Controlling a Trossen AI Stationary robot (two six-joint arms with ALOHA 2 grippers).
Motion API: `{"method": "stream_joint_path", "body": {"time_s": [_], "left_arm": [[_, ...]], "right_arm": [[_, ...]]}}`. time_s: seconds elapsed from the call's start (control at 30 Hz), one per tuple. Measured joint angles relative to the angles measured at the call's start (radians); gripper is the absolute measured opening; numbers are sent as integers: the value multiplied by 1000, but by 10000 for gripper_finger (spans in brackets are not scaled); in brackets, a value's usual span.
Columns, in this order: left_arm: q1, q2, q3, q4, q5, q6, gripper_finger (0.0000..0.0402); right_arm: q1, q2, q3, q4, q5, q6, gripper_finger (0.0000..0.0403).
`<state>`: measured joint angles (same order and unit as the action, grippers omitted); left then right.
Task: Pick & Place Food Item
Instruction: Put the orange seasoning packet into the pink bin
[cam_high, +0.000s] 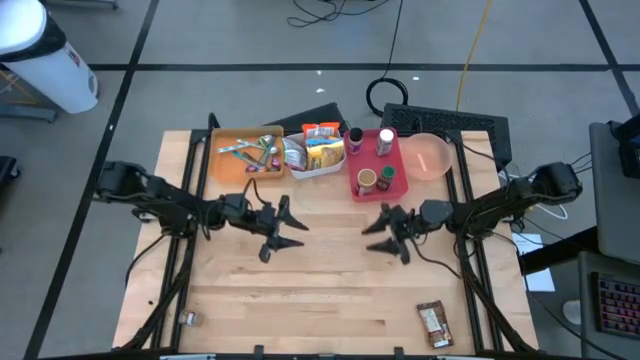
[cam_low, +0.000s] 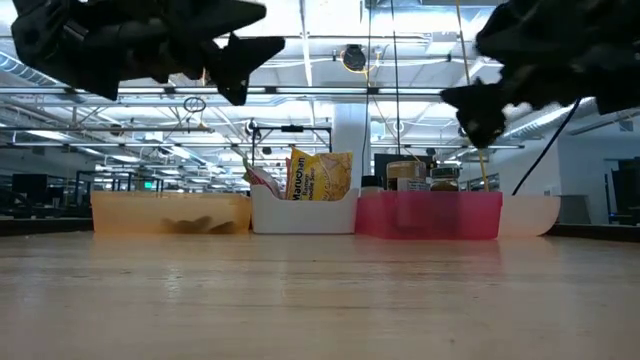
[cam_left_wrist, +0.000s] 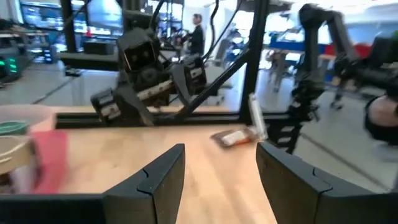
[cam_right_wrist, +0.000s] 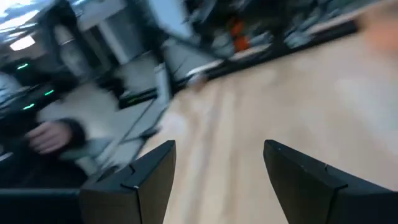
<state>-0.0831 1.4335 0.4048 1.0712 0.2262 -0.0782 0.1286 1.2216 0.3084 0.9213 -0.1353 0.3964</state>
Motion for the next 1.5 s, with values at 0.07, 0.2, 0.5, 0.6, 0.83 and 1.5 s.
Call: {"method": "stream_joint_path", "body": {"time_s": [0.07, 0.2, 0.5, 0.6, 0.83, 1.5], "left_arm": [[-21, 17, 20, 0, 0, -35, 207], [-68, 61, 60, -5, 0, -56, 207], [-141, 177, 159, -5, -1, -29, 207], [-157, 220, 204, -7, -3, -38, 207], [-212, 320, 319, -13, -3, -100, 207], [-379, 672, 786, -37, -277, -256, 207]], "right_arm": [[55, 0, 0, -27, -13, 33, 238], [193, 0, 0, -86, 30, 105, 238], [450, 0, 0, -240, 194, 374, 238], [508, 0, 0, -314, 215, 469, 238], [625, 0, 1, -437, 208, 640, 238], [764, 0, 4, -694, 52, 656, 233]]}}
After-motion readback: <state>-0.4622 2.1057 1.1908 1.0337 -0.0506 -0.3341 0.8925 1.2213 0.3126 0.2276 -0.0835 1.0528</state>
